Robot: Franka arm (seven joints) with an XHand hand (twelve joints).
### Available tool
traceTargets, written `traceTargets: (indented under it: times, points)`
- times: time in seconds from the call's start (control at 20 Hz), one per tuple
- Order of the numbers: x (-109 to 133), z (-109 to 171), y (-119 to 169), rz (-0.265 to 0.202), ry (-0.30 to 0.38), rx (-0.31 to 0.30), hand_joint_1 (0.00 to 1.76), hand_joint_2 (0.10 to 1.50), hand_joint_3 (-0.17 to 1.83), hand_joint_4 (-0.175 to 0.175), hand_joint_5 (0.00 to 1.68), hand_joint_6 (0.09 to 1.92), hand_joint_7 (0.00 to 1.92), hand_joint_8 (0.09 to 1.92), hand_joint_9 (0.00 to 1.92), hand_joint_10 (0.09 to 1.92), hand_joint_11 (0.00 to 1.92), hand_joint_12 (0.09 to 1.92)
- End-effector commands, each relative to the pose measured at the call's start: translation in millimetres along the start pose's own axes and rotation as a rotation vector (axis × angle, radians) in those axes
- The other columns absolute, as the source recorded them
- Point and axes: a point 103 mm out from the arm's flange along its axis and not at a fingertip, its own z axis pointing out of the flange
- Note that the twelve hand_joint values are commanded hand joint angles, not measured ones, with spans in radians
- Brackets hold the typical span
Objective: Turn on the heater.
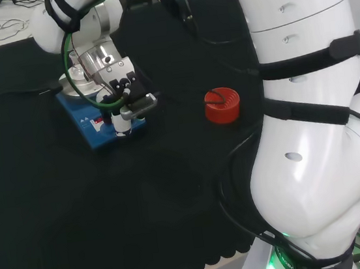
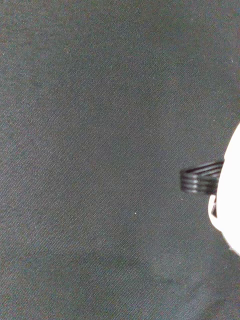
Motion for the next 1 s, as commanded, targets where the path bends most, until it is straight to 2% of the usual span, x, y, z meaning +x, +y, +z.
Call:
traceTargets:
  times: [0.05,0.45,0.65,1.0]
  points:
    - [1.1,0.2,-0.1,0.002,0.000,0.001,1.42,0.67,1.06,-0.082,0.24,0.50,1.60,1.53,1.70,1.48,1.27,1.33]
    - [1.0,0.7,0.0,0.002,-0.002,0.004,1.42,0.67,1.06,-0.082,0.24,0.51,1.60,1.52,1.70,1.48,1.27,1.33]
    - [-2.0,2.9,0.0,-0.012,-0.004,0.008,1.42,0.67,1.06,-0.082,0.24,0.51,1.60,1.52,1.70,1.48,1.27,1.33]
    - [-0.1,5.2,0.7,0.001,-0.003,0.012,1.42,0.67,1.07,-0.083,0.24,0.51,1.60,1.52,1.70,1.48,1.27,1.33]
